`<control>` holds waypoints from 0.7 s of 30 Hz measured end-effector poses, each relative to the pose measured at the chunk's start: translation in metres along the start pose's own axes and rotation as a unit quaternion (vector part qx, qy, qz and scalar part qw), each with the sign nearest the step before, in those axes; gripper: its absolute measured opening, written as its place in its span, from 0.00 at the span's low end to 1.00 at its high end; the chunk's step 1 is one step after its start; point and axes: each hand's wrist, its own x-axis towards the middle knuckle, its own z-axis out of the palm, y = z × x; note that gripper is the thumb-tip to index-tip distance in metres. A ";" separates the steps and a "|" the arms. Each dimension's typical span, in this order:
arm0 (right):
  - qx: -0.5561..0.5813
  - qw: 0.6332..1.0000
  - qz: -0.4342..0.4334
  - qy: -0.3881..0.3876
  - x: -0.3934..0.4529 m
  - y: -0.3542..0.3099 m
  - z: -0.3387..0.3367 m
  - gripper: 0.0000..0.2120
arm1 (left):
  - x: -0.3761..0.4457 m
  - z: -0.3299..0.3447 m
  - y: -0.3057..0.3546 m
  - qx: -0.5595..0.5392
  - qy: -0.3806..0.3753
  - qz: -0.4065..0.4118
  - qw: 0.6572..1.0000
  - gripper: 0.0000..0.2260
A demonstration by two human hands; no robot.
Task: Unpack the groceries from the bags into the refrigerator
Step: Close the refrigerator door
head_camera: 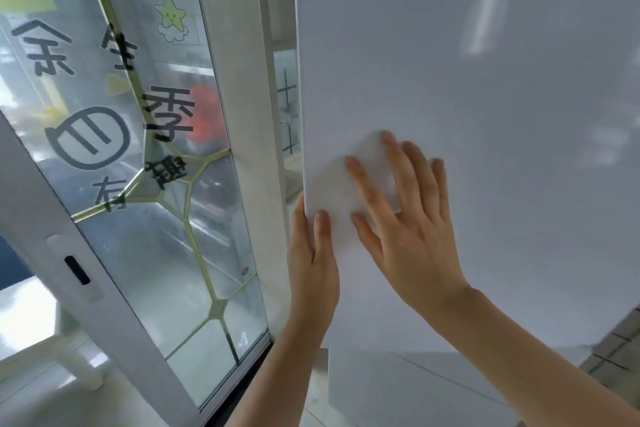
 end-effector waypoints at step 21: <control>-0.130 0.990 0.031 -0.035 0.060 0.060 0.117 0.31 | 0.148 0.063 -0.083 -0.049 -0.038 -0.046 0.997 0.14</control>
